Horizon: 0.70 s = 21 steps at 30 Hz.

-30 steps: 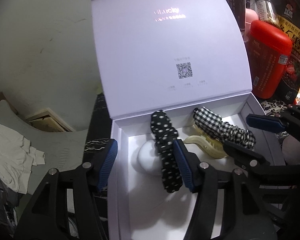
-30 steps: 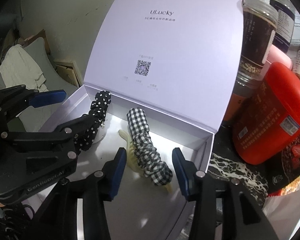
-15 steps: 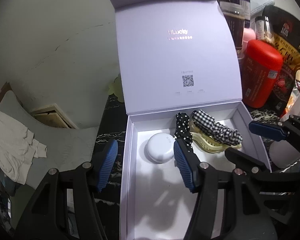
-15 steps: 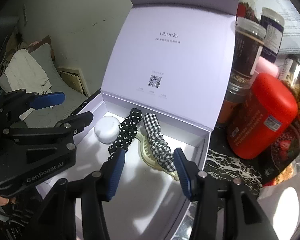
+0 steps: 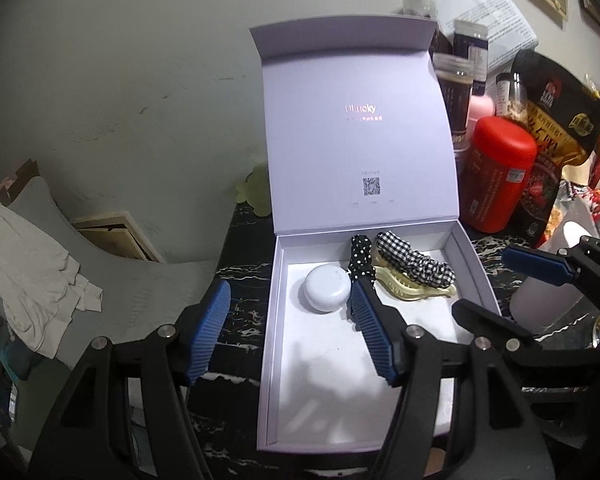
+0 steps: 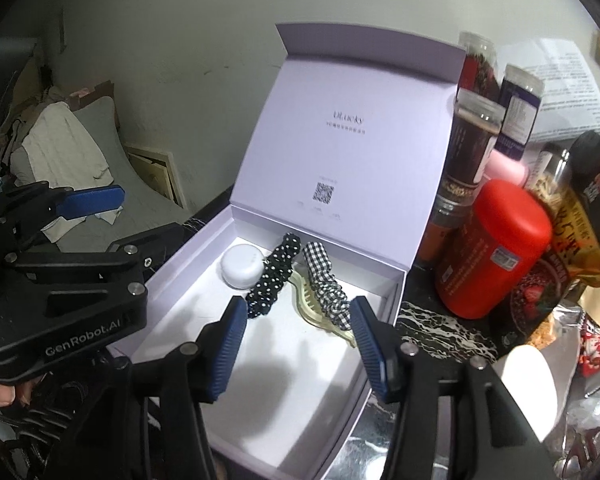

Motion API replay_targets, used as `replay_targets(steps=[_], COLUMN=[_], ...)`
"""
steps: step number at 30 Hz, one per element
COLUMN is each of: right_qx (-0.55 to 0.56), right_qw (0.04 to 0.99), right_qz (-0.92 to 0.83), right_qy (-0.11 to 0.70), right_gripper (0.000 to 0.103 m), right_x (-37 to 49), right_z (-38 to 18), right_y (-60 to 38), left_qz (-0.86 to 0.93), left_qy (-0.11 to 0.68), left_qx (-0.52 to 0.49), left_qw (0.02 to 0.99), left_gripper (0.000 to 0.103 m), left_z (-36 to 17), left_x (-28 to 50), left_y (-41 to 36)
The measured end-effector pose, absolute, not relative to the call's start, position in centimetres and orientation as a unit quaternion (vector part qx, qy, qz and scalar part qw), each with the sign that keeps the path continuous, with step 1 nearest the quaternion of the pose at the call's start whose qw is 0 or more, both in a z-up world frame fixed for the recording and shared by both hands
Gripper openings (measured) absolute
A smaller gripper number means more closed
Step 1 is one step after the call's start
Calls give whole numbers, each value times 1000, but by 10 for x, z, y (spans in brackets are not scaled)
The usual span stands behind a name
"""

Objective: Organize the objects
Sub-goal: 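Open both grippers to release the scrunchies inside the box, then withdraw both grippers up and away from the box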

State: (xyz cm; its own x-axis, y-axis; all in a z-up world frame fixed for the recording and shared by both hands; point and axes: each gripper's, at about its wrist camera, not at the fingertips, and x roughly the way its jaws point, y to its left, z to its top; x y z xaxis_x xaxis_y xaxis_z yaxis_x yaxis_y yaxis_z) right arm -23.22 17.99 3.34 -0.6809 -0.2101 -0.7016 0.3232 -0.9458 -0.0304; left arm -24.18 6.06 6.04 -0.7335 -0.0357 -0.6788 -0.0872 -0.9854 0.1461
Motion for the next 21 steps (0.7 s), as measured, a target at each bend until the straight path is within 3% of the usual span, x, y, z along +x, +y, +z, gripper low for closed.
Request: replay_targets(steps=[21], right_qx=[336], right_qw=[154], right_qz=[-924], right_qy=[97], right_gripper=[66], right_x=[-157], right_z=[70], right_y=[161], left_qz=[943], left_qy=[68], left_qx=[-325], left_qw=[0], left_gripper=[79], left_z=[93], left_x=[-166], left_y=[35])
